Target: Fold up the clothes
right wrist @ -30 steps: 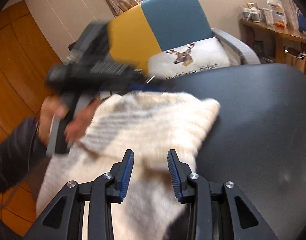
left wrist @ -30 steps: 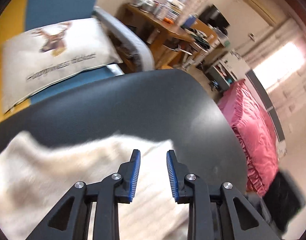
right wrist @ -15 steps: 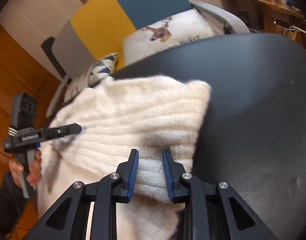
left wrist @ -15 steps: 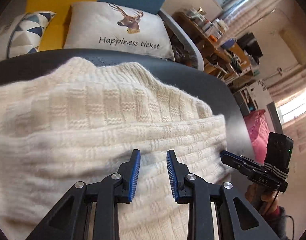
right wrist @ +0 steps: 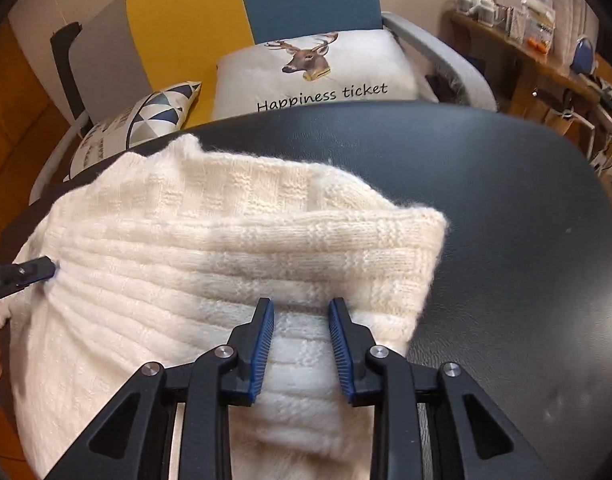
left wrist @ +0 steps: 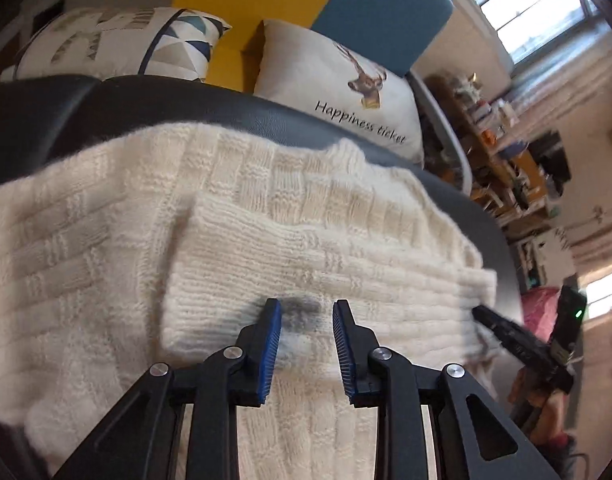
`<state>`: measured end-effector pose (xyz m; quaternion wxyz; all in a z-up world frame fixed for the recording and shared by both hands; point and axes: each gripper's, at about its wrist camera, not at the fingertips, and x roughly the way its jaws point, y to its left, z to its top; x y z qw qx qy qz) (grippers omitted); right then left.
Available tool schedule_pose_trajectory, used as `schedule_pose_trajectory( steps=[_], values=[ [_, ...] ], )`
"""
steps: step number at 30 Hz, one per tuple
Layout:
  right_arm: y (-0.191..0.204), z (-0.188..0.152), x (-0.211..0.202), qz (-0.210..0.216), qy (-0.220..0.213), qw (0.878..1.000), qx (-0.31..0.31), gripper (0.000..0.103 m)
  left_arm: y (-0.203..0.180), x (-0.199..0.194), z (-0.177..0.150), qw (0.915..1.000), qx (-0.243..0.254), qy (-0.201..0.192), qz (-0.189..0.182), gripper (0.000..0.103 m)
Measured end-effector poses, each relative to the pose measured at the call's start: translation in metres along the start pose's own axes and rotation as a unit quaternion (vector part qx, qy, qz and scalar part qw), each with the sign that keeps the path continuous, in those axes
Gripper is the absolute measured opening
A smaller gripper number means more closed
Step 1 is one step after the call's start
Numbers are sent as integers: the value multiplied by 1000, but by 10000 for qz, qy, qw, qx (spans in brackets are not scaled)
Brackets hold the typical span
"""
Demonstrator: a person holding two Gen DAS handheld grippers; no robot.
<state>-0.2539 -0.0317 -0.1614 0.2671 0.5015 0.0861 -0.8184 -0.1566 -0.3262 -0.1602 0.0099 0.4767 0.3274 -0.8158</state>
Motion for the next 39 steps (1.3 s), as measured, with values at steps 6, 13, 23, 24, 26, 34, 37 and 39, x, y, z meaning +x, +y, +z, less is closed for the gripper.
schedule_pose_trajectory(
  steps=[6, 13, 23, 24, 26, 34, 37, 39],
  values=[
    [72, 2, -14, 473, -197, 9952, -828, 28, 23, -43, 5, 9981, -279, -410, -375, 29],
    [141, 3, 11, 995, 91, 9866, -1292, 28, 50, -28, 17, 9971, -753, -110, 33, 30],
    [143, -11, 24, 858, 284, 9898, -1105, 35, 51, -18, 17, 9968, -698, 223, -324, 17],
    [139, -10, 21, 821, 240, 9905, -1074, 35, 49, -19, 16, 9973, -669, 156, -243, 3],
    [131, -9, 14, 733, 134, 9919, -1031, 35, 47, -29, 11, 9973, -704, -31, -212, 3],
    [108, -12, 30, 534, 171, 9960, -694, 35, 64, -59, -10, 9950, -968, -214, 125, 3],
    [103, -13, 20, 643, 128, 9960, -606, 35, 64, -43, -11, 9955, -827, -6, 473, 6],
    [93, -16, 7, 729, 13, 9962, -469, 35, 58, -40, -13, 9961, -689, 4, 547, 9]
  ],
)
